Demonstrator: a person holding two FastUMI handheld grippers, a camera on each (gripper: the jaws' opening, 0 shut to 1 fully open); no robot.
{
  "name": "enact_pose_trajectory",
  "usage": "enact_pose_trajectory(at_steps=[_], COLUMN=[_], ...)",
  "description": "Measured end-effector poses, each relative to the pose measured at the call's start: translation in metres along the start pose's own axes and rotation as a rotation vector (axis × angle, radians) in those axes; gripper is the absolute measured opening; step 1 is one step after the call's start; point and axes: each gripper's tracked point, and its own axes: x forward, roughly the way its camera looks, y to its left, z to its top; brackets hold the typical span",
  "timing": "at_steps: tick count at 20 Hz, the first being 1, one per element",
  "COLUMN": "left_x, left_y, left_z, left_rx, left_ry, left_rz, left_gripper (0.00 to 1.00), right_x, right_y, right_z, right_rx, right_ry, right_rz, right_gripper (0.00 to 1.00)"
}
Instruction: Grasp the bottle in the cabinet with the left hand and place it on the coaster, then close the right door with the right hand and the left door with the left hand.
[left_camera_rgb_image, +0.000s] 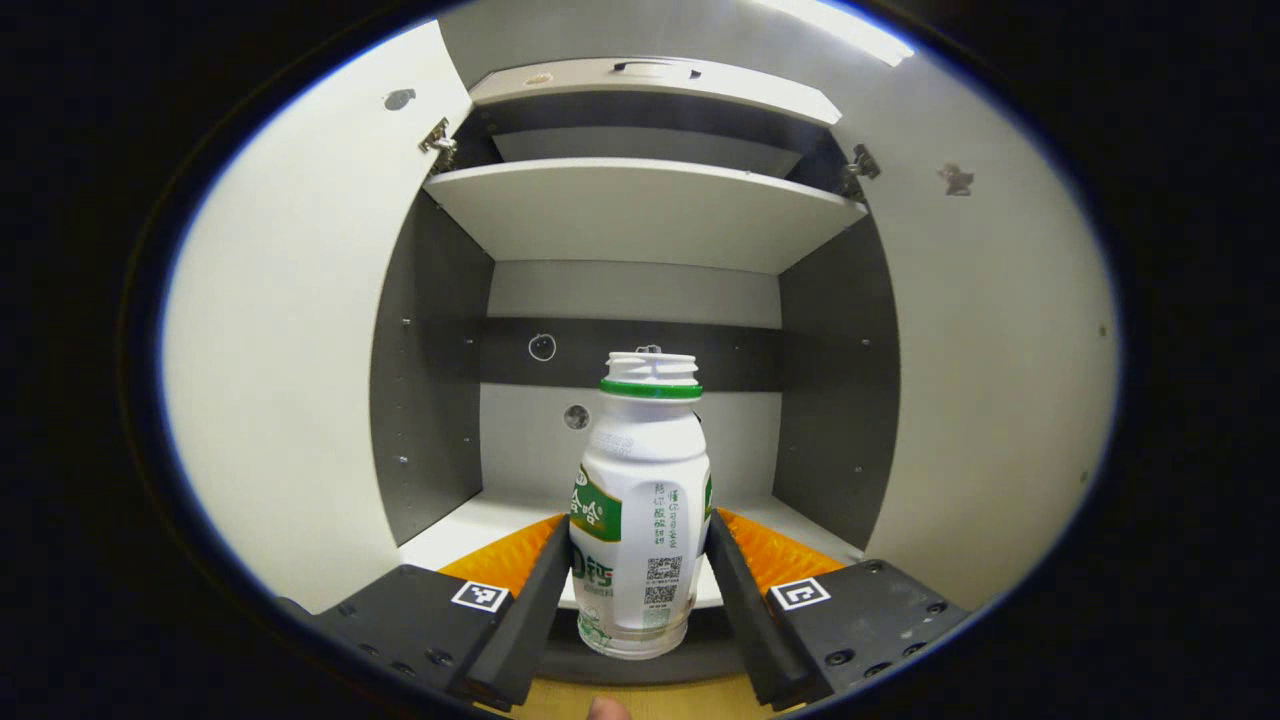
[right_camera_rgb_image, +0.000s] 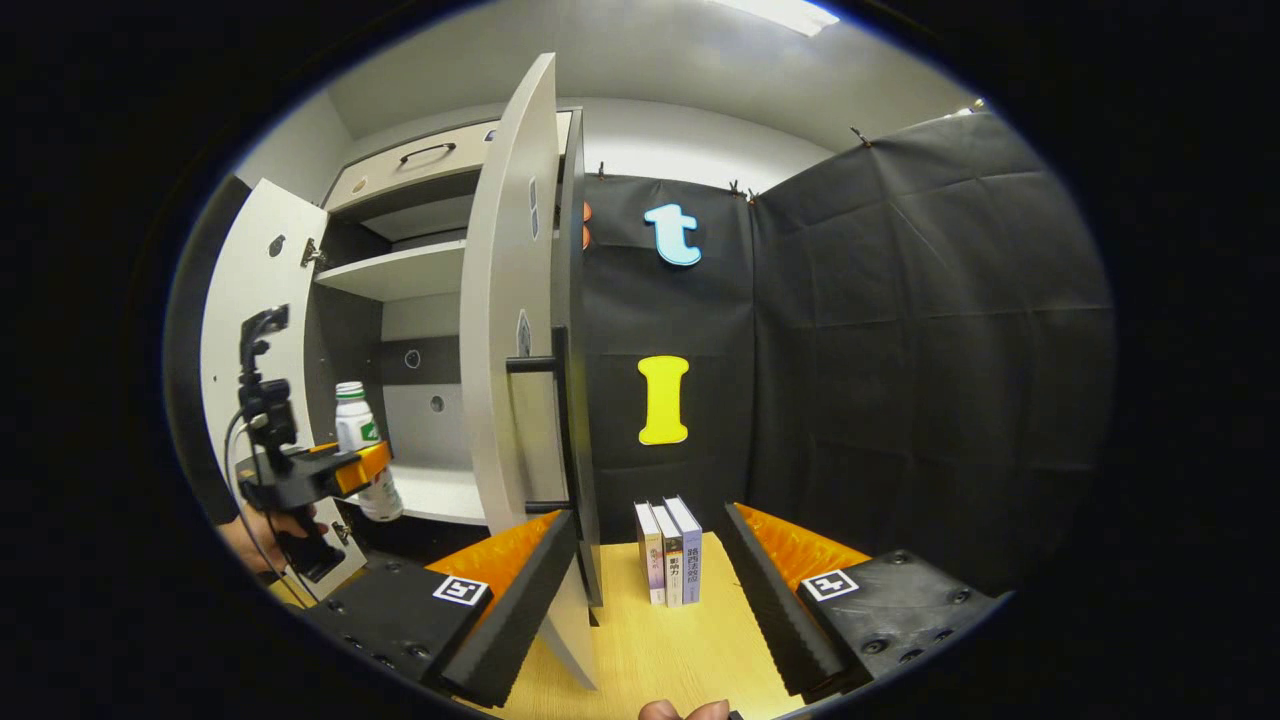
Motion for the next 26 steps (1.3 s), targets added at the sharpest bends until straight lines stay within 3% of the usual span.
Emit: enact_pose_trajectory(at_steps=[6,14,21,26], left_x=[-0.102,-0.191,-0.220,-0.224], left_y=[-0.004,-0.011,-0.022,-0.027], left_z=[-0.052,-0.159,-0.256,-0.299], left_rx=[-0.046,-0.057,-0.064,-0.093], left_ry=[0.025,0.075,0.136,0.157], left_rz=[-0.037,-0.090,-0.118,-0.125], left_gripper=[0.80,0.80,0.80,0.80], right_x=[-0.013,-0.020,-0.009,-0.002], right_y=[0.009,0.009,0.011,0.005], right_z=[0.005,0.009,0.010,0.006], right_rx=[-0.013,-0.024,-0.055,-0.037], right_ry=[-0.016,-0.040,-0.048,-0.027], right_rz=[-0.011,-0.038,-0.031,-0.042], right_gripper=[0.97,0.97,0.98,0.98])
